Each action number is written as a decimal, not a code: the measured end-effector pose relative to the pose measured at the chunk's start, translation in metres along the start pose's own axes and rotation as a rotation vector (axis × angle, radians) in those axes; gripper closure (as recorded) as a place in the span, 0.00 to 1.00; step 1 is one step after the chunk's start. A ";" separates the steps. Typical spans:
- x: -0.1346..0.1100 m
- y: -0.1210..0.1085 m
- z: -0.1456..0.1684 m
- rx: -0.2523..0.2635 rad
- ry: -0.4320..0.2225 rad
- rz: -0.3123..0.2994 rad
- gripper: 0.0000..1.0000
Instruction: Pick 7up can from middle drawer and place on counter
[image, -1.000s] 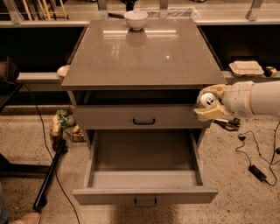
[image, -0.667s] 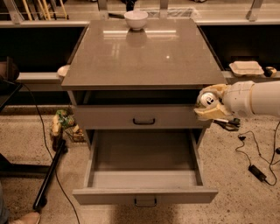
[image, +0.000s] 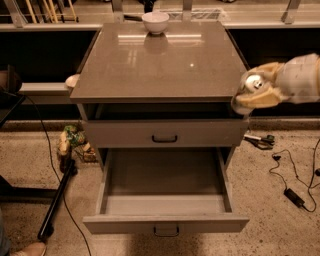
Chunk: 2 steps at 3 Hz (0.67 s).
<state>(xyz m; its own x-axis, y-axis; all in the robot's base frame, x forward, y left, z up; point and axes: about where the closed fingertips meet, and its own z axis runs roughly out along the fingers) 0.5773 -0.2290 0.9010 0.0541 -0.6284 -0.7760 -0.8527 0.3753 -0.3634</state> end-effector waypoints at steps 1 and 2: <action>-0.024 -0.038 -0.006 -0.020 -0.013 0.031 1.00; -0.047 -0.063 -0.023 0.029 -0.039 0.007 1.00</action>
Offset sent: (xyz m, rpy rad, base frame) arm 0.0246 -0.0028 0.0312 0.0227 0.0276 0.0055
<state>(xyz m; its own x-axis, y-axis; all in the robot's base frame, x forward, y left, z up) 0.6165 -0.2385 0.9726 0.0694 -0.5987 -0.7979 -0.8376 0.3995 -0.3727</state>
